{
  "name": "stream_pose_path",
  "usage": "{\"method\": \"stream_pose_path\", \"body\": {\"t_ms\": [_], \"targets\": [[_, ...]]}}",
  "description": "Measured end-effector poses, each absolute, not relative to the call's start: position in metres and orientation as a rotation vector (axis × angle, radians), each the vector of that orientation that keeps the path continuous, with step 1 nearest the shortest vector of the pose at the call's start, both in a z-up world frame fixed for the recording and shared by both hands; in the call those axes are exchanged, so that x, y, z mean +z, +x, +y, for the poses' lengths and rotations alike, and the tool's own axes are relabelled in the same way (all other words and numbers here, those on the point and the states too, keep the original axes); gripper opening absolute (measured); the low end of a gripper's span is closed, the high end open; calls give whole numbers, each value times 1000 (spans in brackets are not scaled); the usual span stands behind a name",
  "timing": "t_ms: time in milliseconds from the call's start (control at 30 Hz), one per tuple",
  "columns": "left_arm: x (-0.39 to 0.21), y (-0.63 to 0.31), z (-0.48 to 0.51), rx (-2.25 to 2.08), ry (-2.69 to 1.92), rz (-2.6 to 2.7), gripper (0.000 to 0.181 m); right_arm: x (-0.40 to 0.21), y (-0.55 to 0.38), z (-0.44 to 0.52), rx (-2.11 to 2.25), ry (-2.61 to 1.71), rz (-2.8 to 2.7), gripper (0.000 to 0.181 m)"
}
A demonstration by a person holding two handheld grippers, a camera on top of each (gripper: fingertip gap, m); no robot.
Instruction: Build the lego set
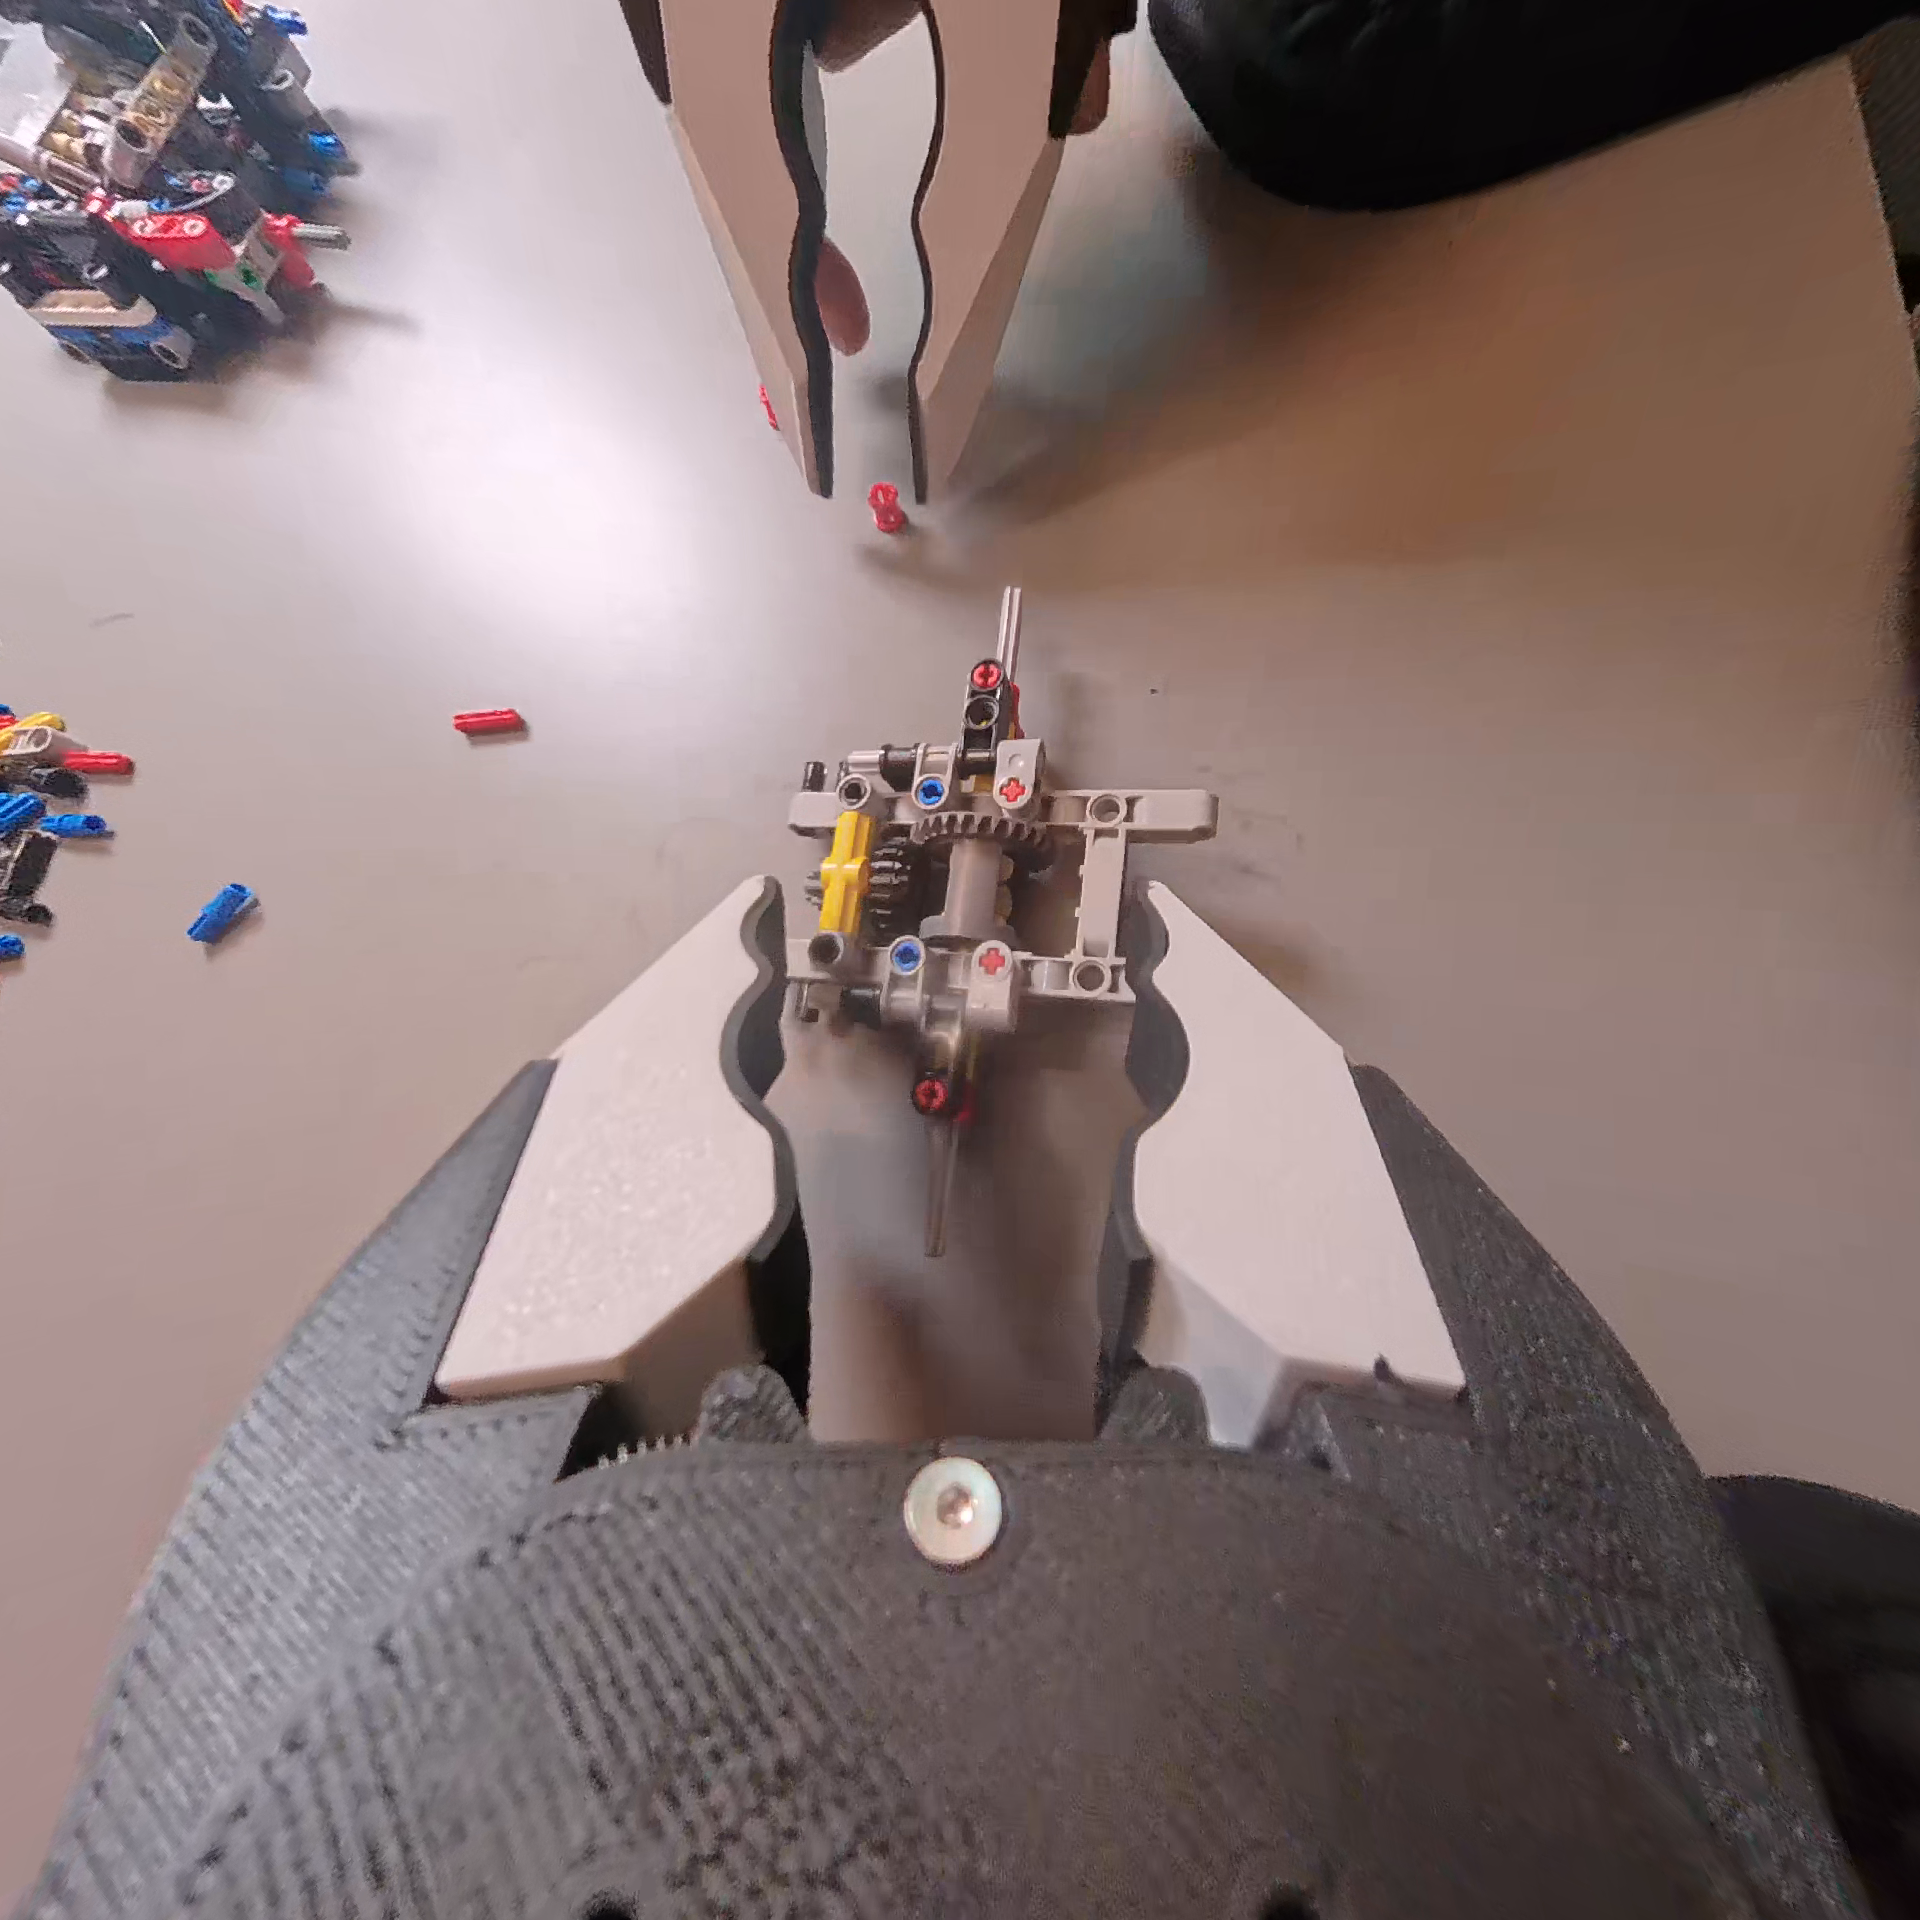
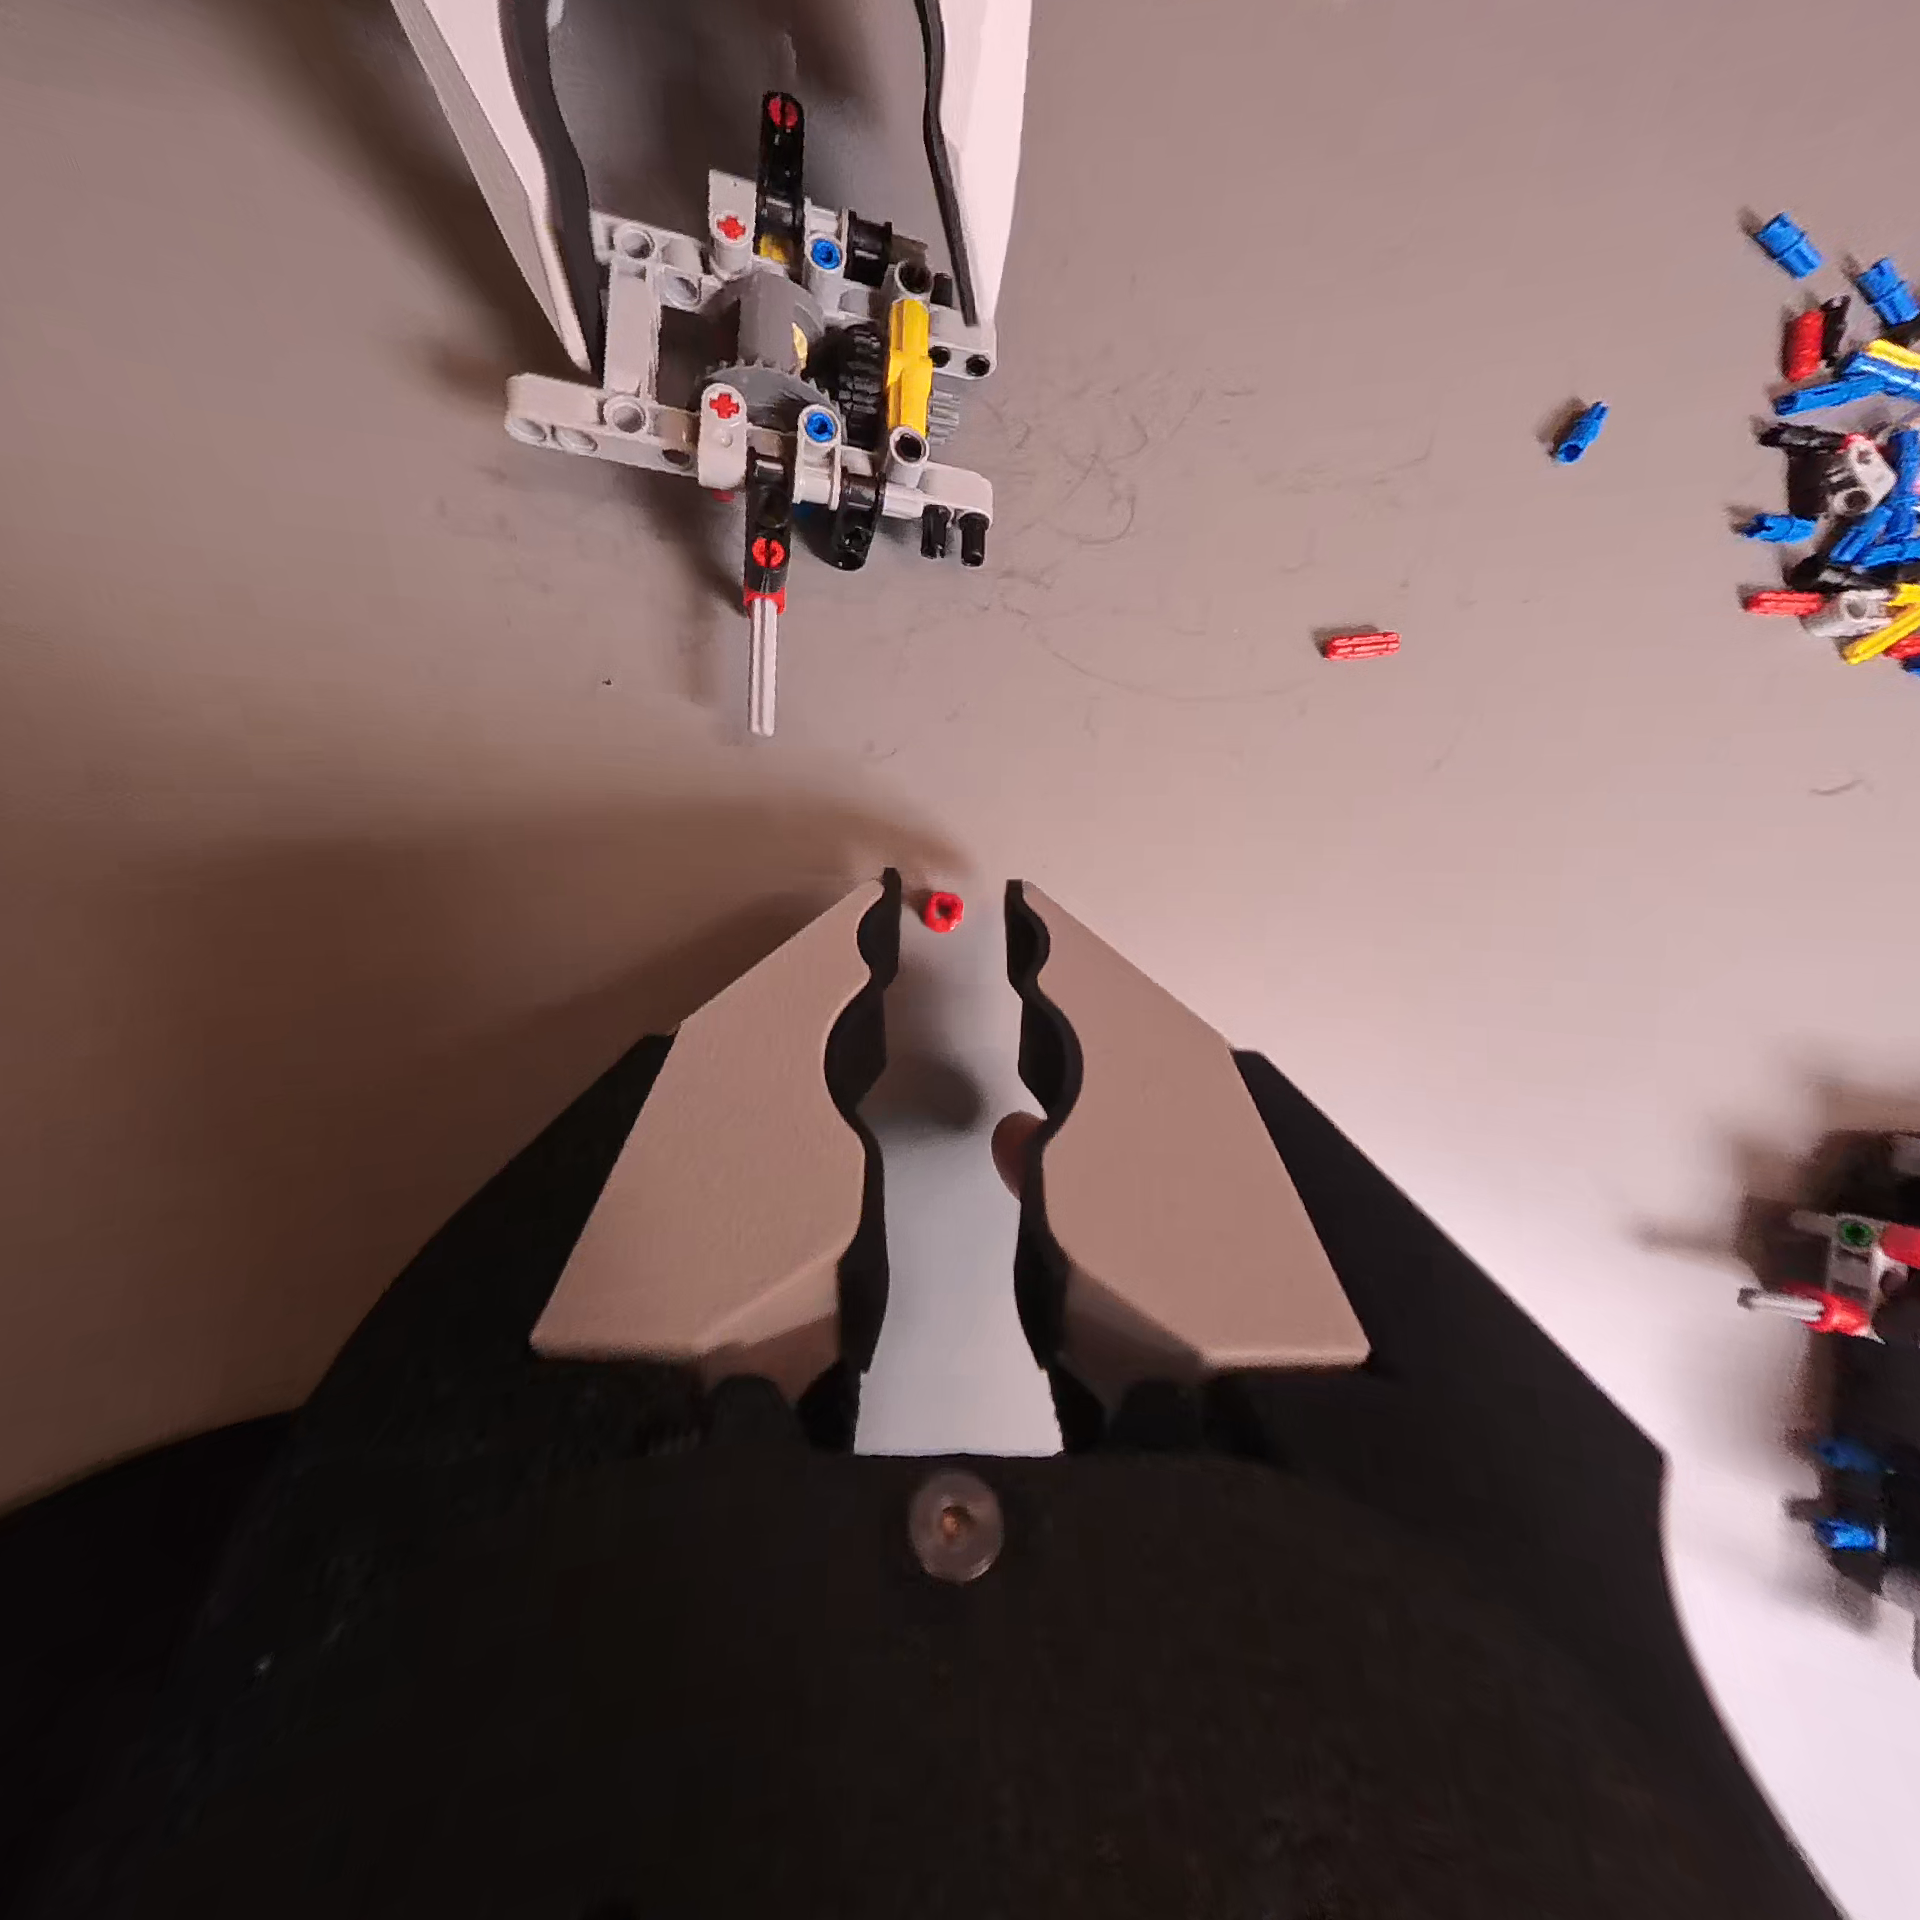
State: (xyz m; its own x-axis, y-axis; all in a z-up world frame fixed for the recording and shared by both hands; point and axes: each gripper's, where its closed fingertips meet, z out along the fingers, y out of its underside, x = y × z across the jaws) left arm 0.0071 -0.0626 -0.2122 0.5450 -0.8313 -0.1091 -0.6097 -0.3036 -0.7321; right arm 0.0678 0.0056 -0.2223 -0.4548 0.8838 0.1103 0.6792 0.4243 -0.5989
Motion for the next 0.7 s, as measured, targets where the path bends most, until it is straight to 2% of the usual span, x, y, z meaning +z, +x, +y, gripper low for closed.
{"method": "stream_pose_path", "body": {"t_ms": [167, 300, 700], "targets": [[-188, 8, -62, -536, -1908, 1020, 65, -229, 68, 1, 663, -1315, -2344, 6], [-164, 2, -54, -631, -1802, 854, 51, -213, 62, -5, 826, -1304, -2209, 5], [-132, 11, -41, -455, -1607, 751, 18, -107, 37, -21, 1638, -1376, -1233, 5]]}}
